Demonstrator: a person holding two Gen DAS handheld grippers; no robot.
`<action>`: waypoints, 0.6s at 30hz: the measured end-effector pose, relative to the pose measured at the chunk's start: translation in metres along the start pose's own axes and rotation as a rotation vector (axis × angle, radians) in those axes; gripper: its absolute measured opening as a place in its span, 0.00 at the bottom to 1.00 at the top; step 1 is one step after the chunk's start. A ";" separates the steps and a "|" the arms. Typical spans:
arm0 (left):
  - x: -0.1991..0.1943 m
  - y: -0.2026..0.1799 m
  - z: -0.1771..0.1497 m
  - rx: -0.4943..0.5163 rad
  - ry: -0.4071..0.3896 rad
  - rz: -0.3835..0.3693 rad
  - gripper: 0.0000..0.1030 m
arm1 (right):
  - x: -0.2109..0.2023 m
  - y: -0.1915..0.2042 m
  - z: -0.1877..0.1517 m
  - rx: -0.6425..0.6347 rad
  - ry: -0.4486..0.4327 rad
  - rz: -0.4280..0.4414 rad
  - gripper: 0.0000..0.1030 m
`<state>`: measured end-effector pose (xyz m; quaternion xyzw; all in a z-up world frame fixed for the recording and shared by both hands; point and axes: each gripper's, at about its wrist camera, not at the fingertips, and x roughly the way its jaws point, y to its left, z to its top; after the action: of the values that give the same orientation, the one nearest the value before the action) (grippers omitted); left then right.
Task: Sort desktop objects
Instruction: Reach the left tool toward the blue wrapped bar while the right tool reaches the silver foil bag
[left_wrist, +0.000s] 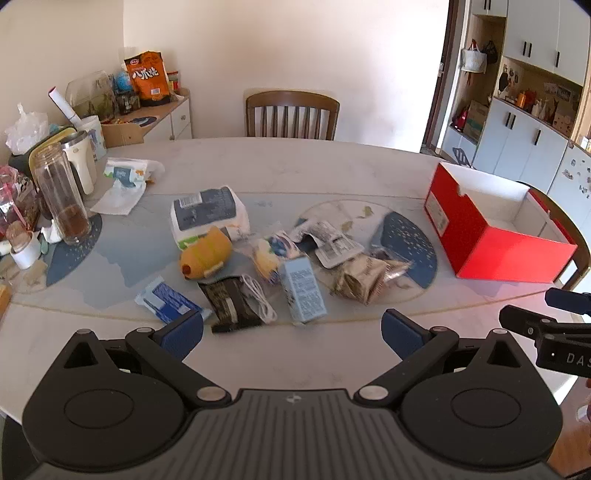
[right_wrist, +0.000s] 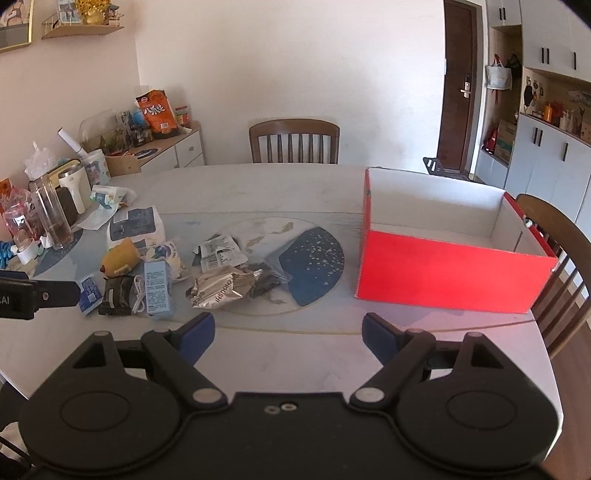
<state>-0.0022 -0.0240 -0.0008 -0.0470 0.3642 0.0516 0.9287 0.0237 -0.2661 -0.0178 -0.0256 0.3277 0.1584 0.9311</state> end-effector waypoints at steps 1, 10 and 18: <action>0.002 0.003 0.002 0.000 -0.004 -0.004 1.00 | 0.002 0.002 0.001 -0.002 0.002 0.000 0.84; 0.028 0.033 0.016 -0.004 0.009 -0.040 1.00 | 0.032 0.026 0.016 -0.023 0.026 0.007 0.84; 0.050 0.057 0.019 0.015 0.021 -0.022 1.00 | 0.057 0.046 0.026 -0.038 0.044 0.026 0.84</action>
<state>0.0398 0.0381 -0.0242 -0.0444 0.3738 0.0381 0.9257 0.0666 -0.2030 -0.0301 -0.0425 0.3454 0.1761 0.9208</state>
